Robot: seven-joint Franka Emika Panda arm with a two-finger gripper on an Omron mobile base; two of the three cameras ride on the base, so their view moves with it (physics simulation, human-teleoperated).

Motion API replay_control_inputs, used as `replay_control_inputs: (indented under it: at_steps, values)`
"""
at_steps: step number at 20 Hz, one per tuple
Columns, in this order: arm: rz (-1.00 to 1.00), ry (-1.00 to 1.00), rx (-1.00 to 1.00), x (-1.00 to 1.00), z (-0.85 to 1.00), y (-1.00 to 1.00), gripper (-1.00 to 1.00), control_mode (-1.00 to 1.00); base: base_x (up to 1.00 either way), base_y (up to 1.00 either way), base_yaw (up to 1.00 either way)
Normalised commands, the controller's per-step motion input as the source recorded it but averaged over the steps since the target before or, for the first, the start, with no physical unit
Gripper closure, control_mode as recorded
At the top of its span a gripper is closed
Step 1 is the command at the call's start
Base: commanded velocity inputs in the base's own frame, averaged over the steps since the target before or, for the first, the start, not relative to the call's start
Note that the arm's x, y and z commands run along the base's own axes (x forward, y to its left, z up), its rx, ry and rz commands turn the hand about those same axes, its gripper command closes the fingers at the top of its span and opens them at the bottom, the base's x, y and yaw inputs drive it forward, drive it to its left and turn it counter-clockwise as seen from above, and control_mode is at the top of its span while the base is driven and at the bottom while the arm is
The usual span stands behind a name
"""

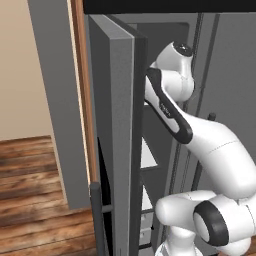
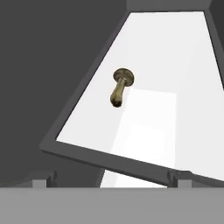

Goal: Take the bell pepper and mushroom out of the freezer and place them in the tupperware container on the counter. Then put the tupperware containing the vegetables back in the freezer.

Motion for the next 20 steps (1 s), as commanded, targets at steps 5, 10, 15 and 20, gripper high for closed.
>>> replay_control_inputs:
  at_steps: [5, 10, 15, 20]
  values:
    - [0.00, 0.02, 0.00, 0.15, -0.09, 0.04, -1.00, -1.00, 0.00, 0.00, 0.00]
    - [0.00, 0.01, 0.00, 0.20, -0.22, 0.02, -1.00, -1.00, 0.00, 0.00, 0.00]
    - [0.00, 0.04, 0.00, 0.30, -0.14, 0.05, -1.00, -1.00, 0.00, 0.00, 0.00]
    - [0.00, 0.04, 0.00, 0.31, -0.05, 0.06, -1.00, -1.00, 0.00, 0.00, 0.00]
